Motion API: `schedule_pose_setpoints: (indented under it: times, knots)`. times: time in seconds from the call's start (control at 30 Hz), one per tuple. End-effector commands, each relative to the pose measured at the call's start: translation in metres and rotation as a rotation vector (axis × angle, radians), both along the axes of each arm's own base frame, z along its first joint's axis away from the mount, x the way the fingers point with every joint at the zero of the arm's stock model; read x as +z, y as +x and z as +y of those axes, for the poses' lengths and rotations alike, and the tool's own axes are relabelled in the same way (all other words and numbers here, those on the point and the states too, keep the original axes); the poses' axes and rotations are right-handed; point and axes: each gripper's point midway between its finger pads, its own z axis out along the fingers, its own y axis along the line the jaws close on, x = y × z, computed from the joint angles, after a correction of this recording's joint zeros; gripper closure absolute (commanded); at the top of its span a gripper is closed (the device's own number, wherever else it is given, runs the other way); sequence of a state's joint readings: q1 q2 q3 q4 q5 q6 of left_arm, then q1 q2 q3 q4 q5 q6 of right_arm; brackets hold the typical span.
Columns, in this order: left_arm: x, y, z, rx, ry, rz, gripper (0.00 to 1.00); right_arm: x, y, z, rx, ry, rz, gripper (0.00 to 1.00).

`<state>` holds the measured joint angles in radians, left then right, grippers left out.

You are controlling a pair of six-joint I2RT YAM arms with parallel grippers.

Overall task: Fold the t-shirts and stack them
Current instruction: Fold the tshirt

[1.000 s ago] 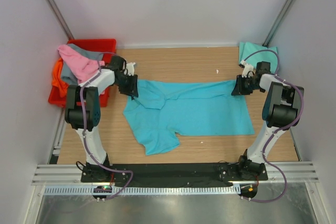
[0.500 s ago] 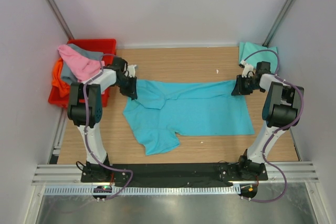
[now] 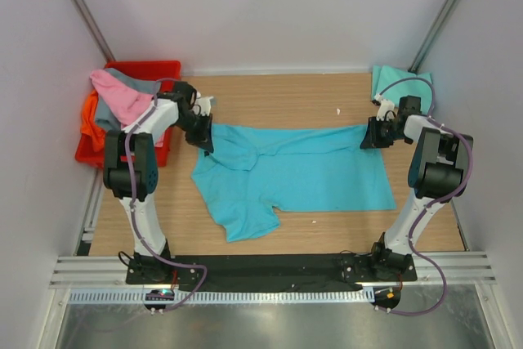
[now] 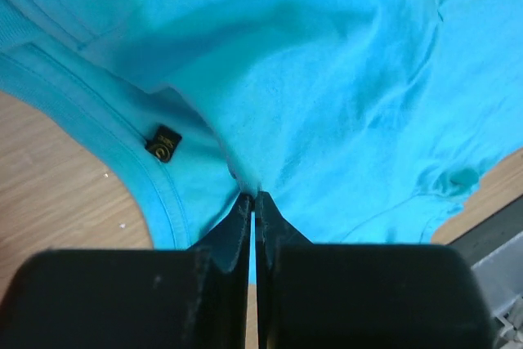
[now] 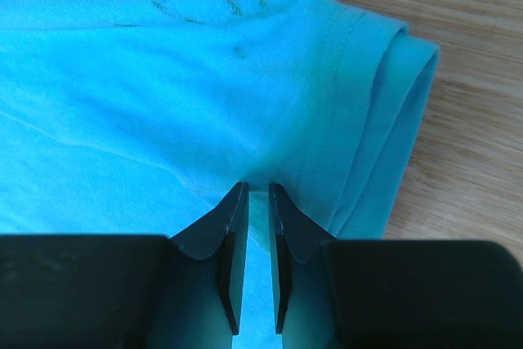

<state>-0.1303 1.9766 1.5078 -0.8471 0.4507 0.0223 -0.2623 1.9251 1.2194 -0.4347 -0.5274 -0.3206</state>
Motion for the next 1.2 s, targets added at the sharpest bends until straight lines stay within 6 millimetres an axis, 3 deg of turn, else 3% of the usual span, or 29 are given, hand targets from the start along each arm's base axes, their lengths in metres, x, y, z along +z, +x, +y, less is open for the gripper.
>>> schedule_pose_setpoints:
  times: [0.0, 0.37, 0.57, 0.63, 0.77, 1.0, 1.1, 1.13, 1.17]
  knots:
    - [0.026, -0.026, -0.004, -0.051, -0.037, 0.041, 1.00, -0.023, -0.013, -0.011, -0.004, -0.050, 0.074, 0.78]
    - [0.048, -0.038, -0.001, -0.044, -0.032, 0.004, 1.00, -0.024, -0.013, -0.011, -0.005, -0.048, 0.079, 0.78]
    - [0.053, -0.031, 0.002, -0.028, -0.014, -0.035, 0.82, -0.024, -0.013, -0.011, -0.006, -0.047, 0.080, 0.78]
    - [0.053, -0.026, 0.006, -0.009, 0.010, -0.058, 0.69, -0.024, -0.014, -0.011, -0.005, -0.048, 0.079, 0.78]
    - [0.039, -0.019, 0.019, 0.001, 0.094, -0.072, 0.61, -0.024, -0.014, -0.010, -0.003, -0.047, 0.080, 0.78]
    - [0.013, 0.006, 0.017, -0.008, 0.105, -0.041, 0.64, -0.023, -0.014, -0.011, -0.004, -0.045, 0.081, 0.77]
    - [0.010, 0.032, 0.016, -0.002, 0.113, -0.080, 0.65, -0.018, -0.011, -0.012, -0.007, -0.050, 0.058, 0.78]
    - [0.019, 0.046, 0.014, 0.000, 0.108, -0.119, 0.65, -0.013, -0.009, -0.013, -0.008, -0.054, 0.046, 0.78]
    - [0.009, 0.051, 0.013, -0.002, 0.110, -0.097, 0.65, -0.011, -0.008, -0.014, -0.011, -0.056, 0.039, 0.78]
